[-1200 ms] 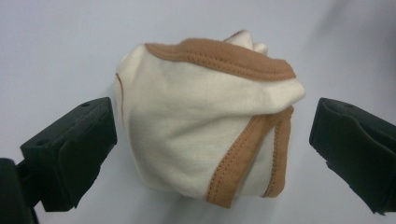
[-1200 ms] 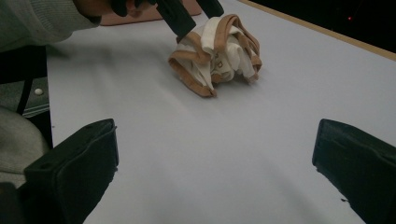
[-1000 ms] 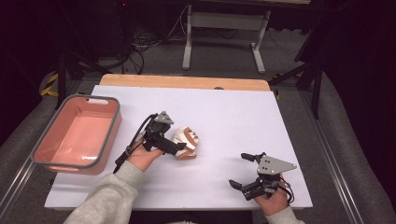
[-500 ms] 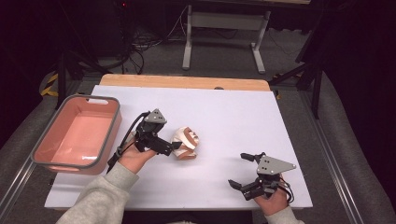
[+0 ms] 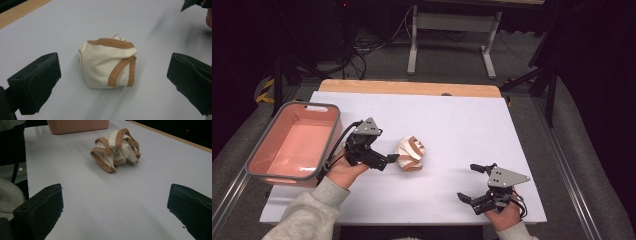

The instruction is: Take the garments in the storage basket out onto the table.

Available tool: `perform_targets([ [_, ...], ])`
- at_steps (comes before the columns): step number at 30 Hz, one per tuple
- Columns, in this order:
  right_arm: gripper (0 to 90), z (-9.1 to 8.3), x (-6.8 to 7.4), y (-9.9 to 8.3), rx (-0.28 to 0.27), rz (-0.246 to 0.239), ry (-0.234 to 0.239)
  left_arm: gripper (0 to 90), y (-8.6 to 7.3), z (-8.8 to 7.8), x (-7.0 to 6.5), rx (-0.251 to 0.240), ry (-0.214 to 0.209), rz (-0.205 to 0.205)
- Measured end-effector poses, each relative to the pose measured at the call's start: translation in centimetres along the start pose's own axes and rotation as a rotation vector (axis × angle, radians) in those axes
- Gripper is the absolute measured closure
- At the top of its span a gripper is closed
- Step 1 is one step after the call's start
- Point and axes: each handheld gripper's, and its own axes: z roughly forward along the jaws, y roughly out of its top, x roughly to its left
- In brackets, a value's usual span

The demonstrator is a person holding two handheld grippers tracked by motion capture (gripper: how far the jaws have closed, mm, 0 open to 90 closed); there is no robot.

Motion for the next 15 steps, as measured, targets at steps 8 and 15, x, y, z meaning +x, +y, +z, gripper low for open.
perform_targets([
  [8, 0.9, 0.1, 0.0, 0.0, 0.003, -0.001, 0.000, 0.0, -2.5, -2.3, -0.2, -0.037, -0.007, -0.006],
  [15, 0.9, 0.1, 0.2, 0.1, 0.002, -0.005, -0.001, 0.0, -5.4, -3.6, -0.1, -0.087, -0.019, -0.030],
])
